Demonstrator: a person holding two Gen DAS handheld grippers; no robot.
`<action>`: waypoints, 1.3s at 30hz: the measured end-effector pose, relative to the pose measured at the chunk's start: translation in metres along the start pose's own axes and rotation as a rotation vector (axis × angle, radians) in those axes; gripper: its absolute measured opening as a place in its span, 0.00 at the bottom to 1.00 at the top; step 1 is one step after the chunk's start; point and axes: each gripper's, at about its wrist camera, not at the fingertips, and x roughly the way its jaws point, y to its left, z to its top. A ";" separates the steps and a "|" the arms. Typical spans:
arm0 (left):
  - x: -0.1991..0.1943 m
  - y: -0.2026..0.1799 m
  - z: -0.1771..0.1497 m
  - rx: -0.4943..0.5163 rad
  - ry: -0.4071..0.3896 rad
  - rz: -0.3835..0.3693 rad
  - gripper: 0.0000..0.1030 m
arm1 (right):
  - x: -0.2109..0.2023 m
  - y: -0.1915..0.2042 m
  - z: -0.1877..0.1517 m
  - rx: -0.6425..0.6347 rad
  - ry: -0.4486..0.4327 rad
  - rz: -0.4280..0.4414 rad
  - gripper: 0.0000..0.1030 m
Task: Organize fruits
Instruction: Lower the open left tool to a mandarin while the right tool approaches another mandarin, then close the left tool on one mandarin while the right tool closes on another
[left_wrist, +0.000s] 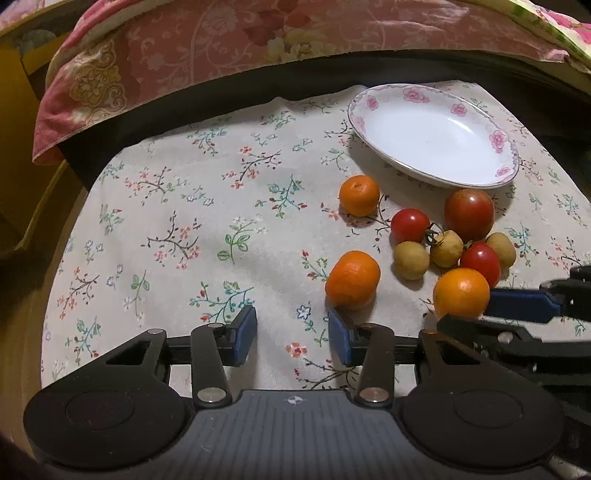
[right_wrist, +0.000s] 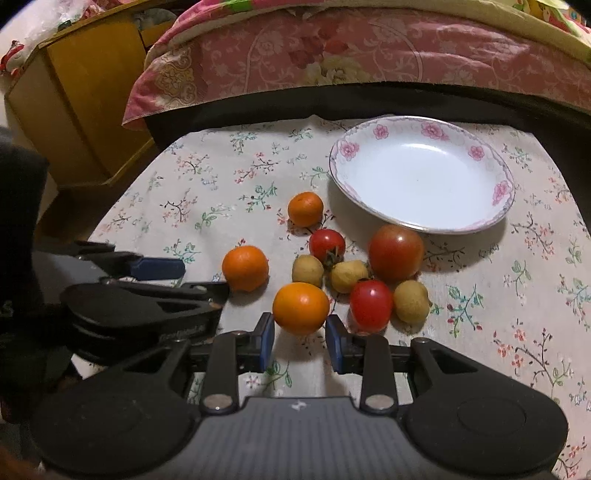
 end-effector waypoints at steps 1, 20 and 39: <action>0.000 0.000 0.001 0.000 -0.002 -0.001 0.50 | -0.001 -0.001 -0.001 0.001 0.003 0.001 0.34; 0.005 -0.015 0.002 0.038 -0.062 -0.126 0.17 | -0.016 -0.014 -0.007 0.051 0.004 0.004 0.34; 0.006 0.003 0.005 0.005 -0.101 -0.180 0.32 | -0.001 -0.010 0.001 -0.018 -0.067 -0.039 0.44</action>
